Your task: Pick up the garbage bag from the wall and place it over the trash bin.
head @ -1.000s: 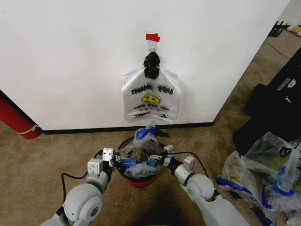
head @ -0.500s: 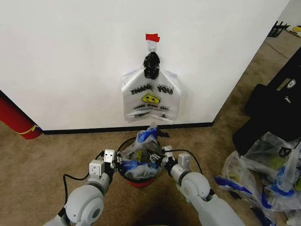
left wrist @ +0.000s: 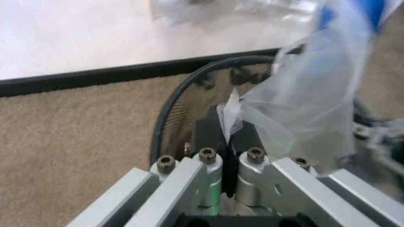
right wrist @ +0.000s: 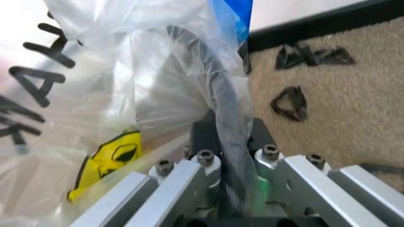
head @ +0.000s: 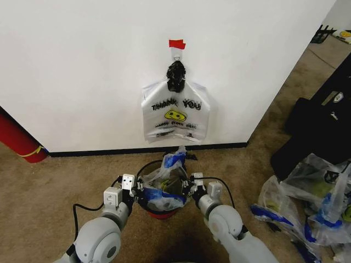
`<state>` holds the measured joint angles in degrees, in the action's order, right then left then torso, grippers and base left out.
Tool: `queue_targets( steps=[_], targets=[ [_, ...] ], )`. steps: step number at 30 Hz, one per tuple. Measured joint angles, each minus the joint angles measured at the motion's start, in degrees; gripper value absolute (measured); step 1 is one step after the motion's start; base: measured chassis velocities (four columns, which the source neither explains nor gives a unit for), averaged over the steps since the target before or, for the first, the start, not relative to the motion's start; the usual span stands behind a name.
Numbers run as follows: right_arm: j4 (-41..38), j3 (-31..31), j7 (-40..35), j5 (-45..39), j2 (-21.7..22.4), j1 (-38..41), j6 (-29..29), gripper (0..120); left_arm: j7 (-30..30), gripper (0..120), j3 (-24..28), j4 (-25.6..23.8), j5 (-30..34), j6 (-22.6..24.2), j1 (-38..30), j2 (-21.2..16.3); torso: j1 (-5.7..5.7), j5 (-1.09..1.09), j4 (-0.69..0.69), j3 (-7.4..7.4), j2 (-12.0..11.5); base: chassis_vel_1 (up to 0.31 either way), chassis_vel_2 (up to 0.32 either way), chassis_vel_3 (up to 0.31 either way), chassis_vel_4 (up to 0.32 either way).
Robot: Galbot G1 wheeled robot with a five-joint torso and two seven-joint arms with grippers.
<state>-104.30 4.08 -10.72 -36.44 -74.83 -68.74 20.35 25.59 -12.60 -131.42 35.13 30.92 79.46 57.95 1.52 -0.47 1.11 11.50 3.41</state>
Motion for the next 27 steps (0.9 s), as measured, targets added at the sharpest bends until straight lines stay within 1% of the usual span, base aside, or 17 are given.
queue_targets(
  steps=[3, 4, 5, 6, 7, 9, 11, 13, 15, 17, 19, 20, 23, 25, 27],
  targets=[
    [2.9, 1.6, 6.0, 0.1, -0.7, -2.1, -9.8, 0, 0.0, 0, 0.4, -2.8, -0.2, 0.0, 1.3, 0.3, 0.0, 0.02, 0.0, 0.0, 0.0, 0.0, 0.0, 0.0, 0.0],
    [3.4, 2.0, 7.3, 0.1, -0.8, -2.4, -11.4, 0, 0.0, 0, 0.5, -3.1, -0.3, 0.0, 1.5, 0.4, 0.0, 0.02, -0.01, 0.01, 0.0, 0.0, 0.0, 0.0, 0.0],
    [5.2, 3.1, 10.7, 0.1, -1.1, -3.2, -16.0, 0, 0.0, 0, 0.6, -4.2, -0.4, 0.0, 2.0, 0.4, 0.0, 0.03, -0.02, 0.02, 0.0, 0.0, 0.0, 0.0, 0.0],
    [5.2, 3.1, 10.7, 0.1, -1.1, -3.2, -16.0, 0, 0.0, 0, 0.6, -4.2, -0.4, 0.0, 2.0, 0.4, 0.0, 0.03, -0.02, 0.02, 0.0, 0.0, 0.0, 0.0, 0.0],
    [6.2, 3.8, 12.6, 0.2, -1.3, -3.5, -18.4, 0, 0.0, 0, 0.7, -4.7, -0.6, -0.1, 2.3, 0.5, 0.0, 0.04, -0.02, 0.02, 0.0, 0.0, 0.0, 0.0, 0.0],
    [8.6, 5.9, 18.9, 0.0, -1.6, -4.4, -24.7, 0, 0.1, 0, 0.9, -5.6, -1.0, -0.2, 3.1, 0.5, 0.02, 0.07, -0.04, 0.04, 0.0, 0.0, 0.0, 0.0, 0.0],
    [8.8, 6.3, 19.9, 0.0, -1.7, -4.5, -25.4, 0, 0.1, 0, 1.0, -5.7, -1.1, -0.2, 3.2, 0.5, 0.02, 0.07, -0.04, 0.04, 0.0, 0.0, 0.0, 0.0, 0.0],
    [9.6, 8.1, 23.6, -0.8, -1.8, -5.1, -28.6, 0, 0.3, 0, 1.0, -6.2, -1.5, -0.4, 3.7, 0.5, 0.02, 0.02, -0.04, 0.04, 0.0, 0.0, 0.0, 0.0, 0.0],
    [10.1, 9.0, 25.2, -1.2, -1.9, -5.4, -30.1, 0, 0.3, 0, 1.0, -6.4, -1.7, -0.5, 4.0, 0.5, 0.02, 0.0, -0.02, 0.03, 0.0, 0.0, 0.0, 0.0, 0.0],
    [10.2, 9.4, 25.8, -1.4, -1.9, -5.4, -30.5, 0, 0.4, 0, 1.0, -6.5, -1.8, -0.5, 4.0, 0.5, 0.02, 0.0, -0.01, 0.03, 0.0, 0.0, 0.0, 0.0, 0.0],
    [10.8, 10.7, 27.5, -1.9, -2.0, -5.6, -31.9, 0, 0.4, 0, 1.0, -6.9, -2.1, -0.5, 4.3, 0.5, 0.01, 0.04, -0.01, 0.03, 0.0, 0.0, 0.0, 0.0, 0.0],
    [10.9, 11.9, 28.4, -2.9, -2.0, -5.7, -32.5, 0, 0.5, 0, 0.9, -7.2, -2.4, -0.6, 4.5, 0.5, 0.02, 0.02, -0.02, 0.02, 0.0, 0.0, 0.0, 0.0, 0.0],
    [10.1, 14.8, 29.6, -5.2, -1.6, -6.3, -32.7, 0, 0.7, 0, 0.6, -6.9, -3.4, -0.8, 4.9, 0.4, 0.01, 0.03, 0.0, 0.02, 0.0, 0.0, 0.0, 0.0, 0.0],
    [9.5, 15.4, 29.8, -5.8, -1.4, -6.4, -32.6, 0, 0.7, 0, 0.5, -6.4, -3.8, -1.1, 5.0, 0.4, 0.01, 0.03, 0.0, 0.02, 0.0, 0.0, 0.0, 0.0, 0.0],
    [7.3, 17.2, 30.6, -7.7, -0.7, -7.1, -31.4, 0, 0.3, 0, 0.3, -3.8, -5.9, -2.6, 4.5, 0.4, 0.01, 0.02, -0.01, 0.01, 0.0, 0.0, 0.0, 0.0, 0.0]
  ],
)
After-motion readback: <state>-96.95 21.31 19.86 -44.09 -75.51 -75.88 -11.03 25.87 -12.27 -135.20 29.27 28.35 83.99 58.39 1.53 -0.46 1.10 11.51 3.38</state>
